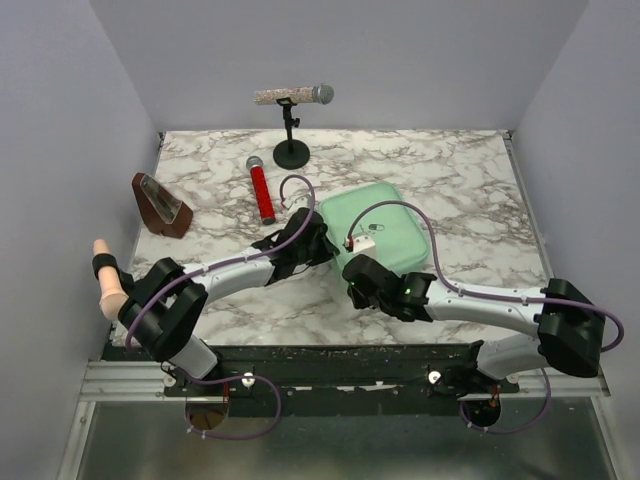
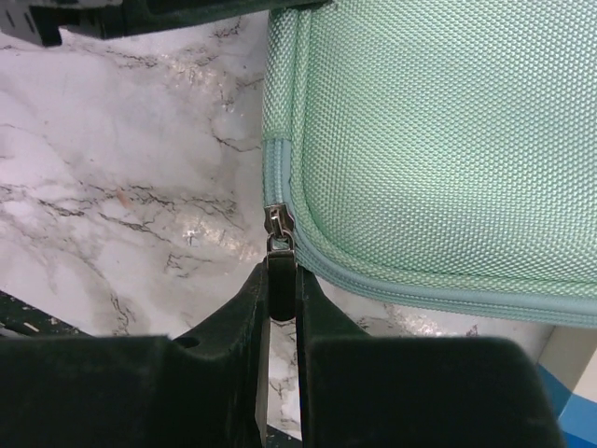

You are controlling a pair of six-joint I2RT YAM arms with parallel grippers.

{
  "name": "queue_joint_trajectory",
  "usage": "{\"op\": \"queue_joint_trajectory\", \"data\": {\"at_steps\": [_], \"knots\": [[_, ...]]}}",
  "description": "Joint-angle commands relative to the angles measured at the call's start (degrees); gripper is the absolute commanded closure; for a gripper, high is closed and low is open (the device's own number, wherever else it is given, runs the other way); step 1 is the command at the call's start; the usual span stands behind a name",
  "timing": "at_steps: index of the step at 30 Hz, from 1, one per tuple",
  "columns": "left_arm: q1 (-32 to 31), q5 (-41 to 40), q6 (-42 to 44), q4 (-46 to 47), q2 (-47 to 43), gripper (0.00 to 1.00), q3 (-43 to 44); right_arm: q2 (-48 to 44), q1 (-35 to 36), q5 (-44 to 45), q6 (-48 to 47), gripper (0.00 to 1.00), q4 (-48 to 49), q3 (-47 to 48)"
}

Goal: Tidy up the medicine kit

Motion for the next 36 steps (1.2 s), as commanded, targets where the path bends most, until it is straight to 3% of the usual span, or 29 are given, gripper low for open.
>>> {"op": "queue_joint_trajectory", "data": {"at_steps": [1, 10, 24, 31, 35, 36], "knots": [[2.58, -5.09, 5.51, -6.66, 4.23, 1.0, -1.47, -3.85, 0.43, 0.4, 2.13, 0.99, -10.19, -4.23], [4.95, -5.53, 4.81, -5.26, 2.83, 1.0, -3.4, -12.29, 0.43, -2.69, -1.3, 0.99, -8.16, -8.19], [10.14, -7.02, 5.69, -6.75, -1.65, 1.0, -5.95, -4.47, 0.43, 4.0, 9.15, 0.99, -21.52, -2.12], [10.32, -3.69, 6.48, -5.87, -2.09, 1.0, -5.43, -11.31, 0.43, -3.9, 2.22, 0.99, -11.17, -3.7], [10.23, -1.84, 4.55, -3.59, -2.8, 1.0, -7.53, -12.56, -0.18, -0.66, 2.21, 0.75, -9.3, -1.61], [10.14, -1.58, 3.85, -3.5, -3.15, 1.0, -7.97, -11.78, -1.66, -2.31, 2.04, 0.72, -9.48, -0.64]]}}
